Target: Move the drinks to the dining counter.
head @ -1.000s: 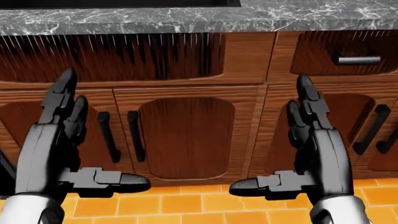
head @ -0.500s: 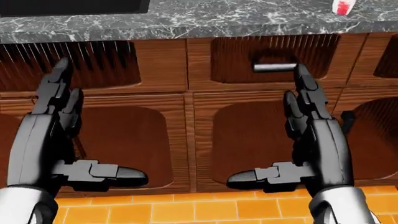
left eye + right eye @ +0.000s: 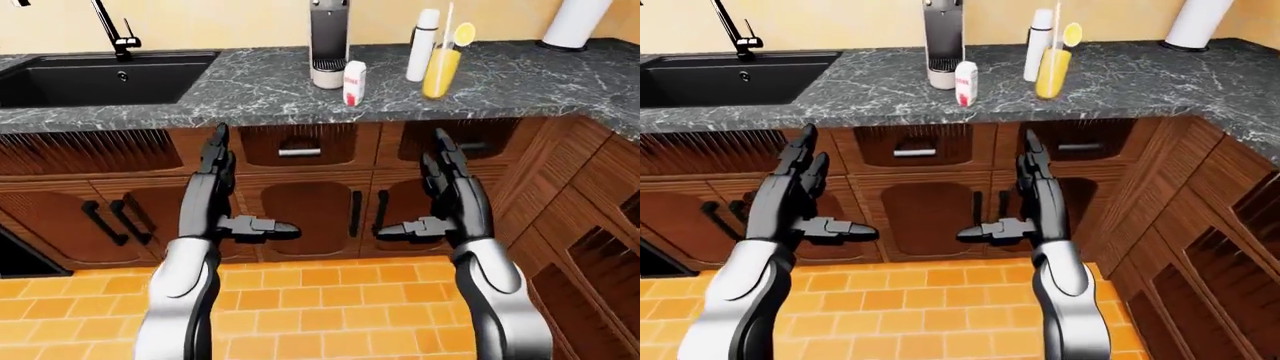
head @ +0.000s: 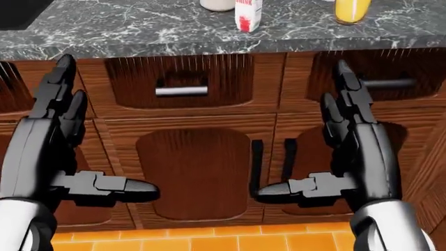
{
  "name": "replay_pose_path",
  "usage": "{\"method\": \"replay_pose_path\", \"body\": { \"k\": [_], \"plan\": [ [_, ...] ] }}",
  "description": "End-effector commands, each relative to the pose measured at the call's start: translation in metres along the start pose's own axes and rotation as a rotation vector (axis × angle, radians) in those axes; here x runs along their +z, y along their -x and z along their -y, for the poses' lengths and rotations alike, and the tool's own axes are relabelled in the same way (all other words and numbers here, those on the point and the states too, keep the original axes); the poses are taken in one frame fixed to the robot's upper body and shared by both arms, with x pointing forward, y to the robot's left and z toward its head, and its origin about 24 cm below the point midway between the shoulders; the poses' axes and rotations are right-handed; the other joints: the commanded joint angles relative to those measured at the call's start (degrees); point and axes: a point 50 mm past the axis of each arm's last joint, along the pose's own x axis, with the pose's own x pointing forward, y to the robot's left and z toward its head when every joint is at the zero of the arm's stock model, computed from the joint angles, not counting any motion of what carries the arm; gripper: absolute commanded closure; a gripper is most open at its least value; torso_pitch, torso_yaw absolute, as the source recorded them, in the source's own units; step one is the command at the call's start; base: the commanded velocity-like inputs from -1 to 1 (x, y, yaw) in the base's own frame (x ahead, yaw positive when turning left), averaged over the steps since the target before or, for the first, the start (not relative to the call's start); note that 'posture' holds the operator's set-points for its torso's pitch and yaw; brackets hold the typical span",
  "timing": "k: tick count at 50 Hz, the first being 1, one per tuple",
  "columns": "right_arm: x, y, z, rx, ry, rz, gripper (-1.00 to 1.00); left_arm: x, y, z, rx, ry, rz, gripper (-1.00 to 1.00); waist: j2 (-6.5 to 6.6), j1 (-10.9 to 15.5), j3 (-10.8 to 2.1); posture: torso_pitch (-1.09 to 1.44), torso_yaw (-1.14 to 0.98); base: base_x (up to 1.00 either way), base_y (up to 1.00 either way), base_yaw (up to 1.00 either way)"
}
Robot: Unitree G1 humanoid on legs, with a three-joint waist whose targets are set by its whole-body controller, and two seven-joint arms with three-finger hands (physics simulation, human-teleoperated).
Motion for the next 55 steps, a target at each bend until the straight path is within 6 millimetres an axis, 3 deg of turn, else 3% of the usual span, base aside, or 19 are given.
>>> {"method": "replay_pose_path", "body": {
  "k": [1, 3, 5, 7, 8, 11, 16, 17, 29, 32, 36, 37, 39, 40, 41, 44, 49, 52, 55],
  "plan": [
    [0.016, -0.001, 0.001, -0.010, 0.015, 0.086, -1.00, 0.016, -0.001, 0.003, -0.018, -0.002, 0.094, -1.00, 0.73, -0.38, -1.21, 0.00, 0.00, 0.11, -0.67, 0.00],
    [0.015, -0.001, 0.000, -0.006, 0.014, 0.085, -1.00, 0.016, 0.000, 0.003, -0.018, -0.001, 0.093, -1.00, 1.96, -0.15, -1.56, 0.00, 0.00, 0.16, -0.88, 0.00],
    [0.014, 0.000, -0.001, -0.004, 0.014, 0.085, -1.00, 0.015, 0.001, 0.004, -0.018, 0.001, 0.093, -1.00, 0.96, 0.35, -0.71, 0.00, 0.00, 0.16, -0.89, 0.00],
    [0.013, -0.001, -0.001, -0.002, 0.015, 0.085, -1.00, 0.012, 0.000, 0.004, -0.017, 0.003, 0.090, -1.00, -1.84, 0.21, -0.53, 0.00, 0.00, 0.16, -0.89, 0.00],
    [0.014, -0.001, -0.001, -0.002, 0.015, 0.086, -1.00, 0.013, 0.000, 0.003, -0.016, 0.004, 0.090, -1.00, -5.77, -0.27, -1.96, 0.00, 0.00, 0.17, -0.88, 0.00],
    [0.020, -0.002, -0.001, -0.002, 0.020, 0.100, -1.00, 0.016, -0.002, -0.004, 0.002, 0.007, 0.096, -1.00, -4.02, -1.21, -0.91, 0.00, 0.00, 0.17, -0.62, 0.00],
    [0.024, -0.001, -0.003, 0.034, -0.046, 0.114, -1.00, 0.022, -0.002, -0.007, 0.010, 0.004, 0.107, -1.00, -5.87, -2.03, -1.27, 0.00, 0.00, 0.00, 0.23, 0.00],
    [0.024, -0.001, -0.004, 0.041, -0.052, 0.115, -1.00, 0.021, -0.002, -0.007, 0.011, 0.005, 0.107, -1.00, -4.89, -0.84, 0.34, 0.00, 0.00, 0.00, 0.00, 1.00],
    [0.025, -0.002, -0.003, 0.040, -0.059, 0.119, -1.00, 0.020, -0.002, -0.008, 0.016, 0.012, 0.106, -1.00, -3.48, -0.35, 0.61, 0.00, 0.00, 0.00, 0.00, 1.00],
    [0.025, -0.002, -0.003, 0.035, -0.040, 0.118, -1.00, 0.019, -0.003, -0.008, 0.016, 0.011, 0.106, -1.00, -1.67, -0.30, 0.88, 0.00, 0.00, 0.00, 0.00, 1.00],
    [0.024, -0.002, -0.001, 0.021, -0.036, 0.109, -1.00, 0.018, -0.003, -0.009, 0.017, 0.012, 0.105, -1.00, -5.99, -2.22, 1.63, 0.00, 0.00, 0.00, 0.49, 0.00],
    [0.024, -0.002, 0.000, 0.019, -0.036, 0.109, -1.00, 0.019, -0.003, -0.009, 0.016, 0.012, 0.105, -1.00, -5.00, -1.66, 2.17, 0.00, 0.00, 0.00, -0.25, 0.00],
    [0.028, -0.002, 0.000, 0.017, -0.026, 0.115, -1.00, 0.021, -0.003, -0.008, 0.015, 0.011, 0.108, -1.00, -4.64, -2.60, 0.18, 0.00, 0.00, 0.00, -0.71, 0.00],
    [0.028, -0.002, 0.000, 0.016, -0.022, 0.118, -1.00, 0.022, -0.003, -0.008, 0.015, 0.010, 0.108, -1.00, -7.68, -2.59, -1.52, 0.00, 0.00, 0.00, -0.71, 0.00],
    [0.028, -0.002, 0.000, 0.015, -0.018, 0.120, -1.00, 0.022, -0.004, -0.008, 0.015, 0.010, 0.109, -1.00, -3.78, -2.23, 0.40, 0.00, 0.00, 0.00, -0.40, 0.00],
    [0.031, -0.002, -0.001, 0.014, -0.011, 0.127, -1.00, 0.024, -0.004, -0.009, 0.016, 0.009, 0.110, -1.00, -4.96, -2.03, -0.45, 0.00, 0.00, 0.00, -0.10, 0.00],
    [0.037, -0.004, -0.003, 0.010, 0.020, 0.137, -1.00, 0.028, -0.006, -0.012, 0.019, 0.005, 0.115, -1.00, -3.94, -2.26, -1.83, 0.00, 0.00, 0.03, 0.01, 0.00],
    [0.041, -0.005, -0.003, 0.010, 0.022, 0.144, -1.00, 0.031, -0.007, -0.013, 0.020, 0.002, 0.120, -1.00, -2.82, -2.54, 0.29, 0.00, 0.00, 0.41, 0.28, 0.00],
    [0.043, -0.006, -0.003, 0.009, 0.022, 0.147, -1.00, 0.032, -0.008, -0.013, 0.020, 0.001, 0.122, -1.00, -1.58, -2.91, 0.17, 0.00, 0.00, 0.45, 0.35, 0.00]
  ]
}}
